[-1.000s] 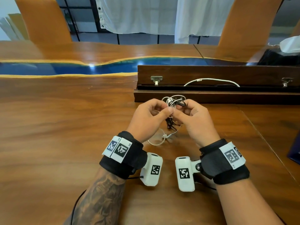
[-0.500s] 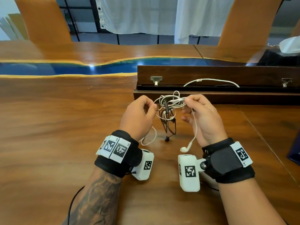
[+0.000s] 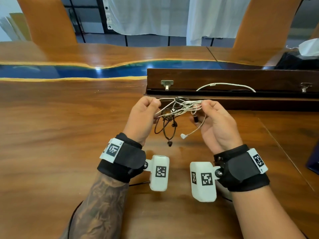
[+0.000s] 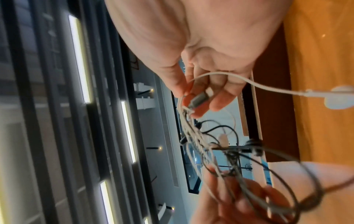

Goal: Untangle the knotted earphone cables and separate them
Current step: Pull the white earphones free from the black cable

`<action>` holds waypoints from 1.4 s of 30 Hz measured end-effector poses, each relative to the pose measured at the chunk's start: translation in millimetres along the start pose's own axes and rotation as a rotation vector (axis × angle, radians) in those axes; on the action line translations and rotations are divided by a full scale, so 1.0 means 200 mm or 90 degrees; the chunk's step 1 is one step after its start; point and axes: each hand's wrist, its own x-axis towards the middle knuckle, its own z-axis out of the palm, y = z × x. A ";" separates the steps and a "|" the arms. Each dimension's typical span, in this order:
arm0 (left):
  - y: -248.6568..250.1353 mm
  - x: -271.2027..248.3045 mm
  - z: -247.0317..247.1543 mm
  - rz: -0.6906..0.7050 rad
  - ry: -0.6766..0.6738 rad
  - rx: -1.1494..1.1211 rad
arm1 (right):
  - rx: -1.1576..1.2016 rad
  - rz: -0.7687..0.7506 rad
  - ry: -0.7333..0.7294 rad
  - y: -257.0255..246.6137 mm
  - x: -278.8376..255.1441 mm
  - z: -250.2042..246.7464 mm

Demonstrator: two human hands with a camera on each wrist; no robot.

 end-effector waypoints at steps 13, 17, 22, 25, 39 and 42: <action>0.01 0.00 -0.03 0.071 -0.003 0.132 | -0.117 0.004 -0.104 -0.03 -0.02 -0.02; 0.01 0.01 -0.06 0.082 -0.002 0.187 | -0.049 -0.024 -0.071 -0.03 -0.02 0.00; 0.00 0.00 -0.04 0.120 -0.021 0.221 | -0.090 -0.034 -0.058 -0.01 -0.03 0.01; 0.03 -0.03 -0.01 0.180 -0.026 0.149 | -0.173 -0.059 -0.074 0.00 -0.04 0.02; 0.02 -0.05 0.03 0.171 -0.067 0.099 | -0.367 -0.126 -0.121 0.02 -0.05 0.02; 0.04 -0.04 0.02 0.109 -0.065 -0.060 | -0.480 -0.154 -0.048 0.04 -0.03 0.00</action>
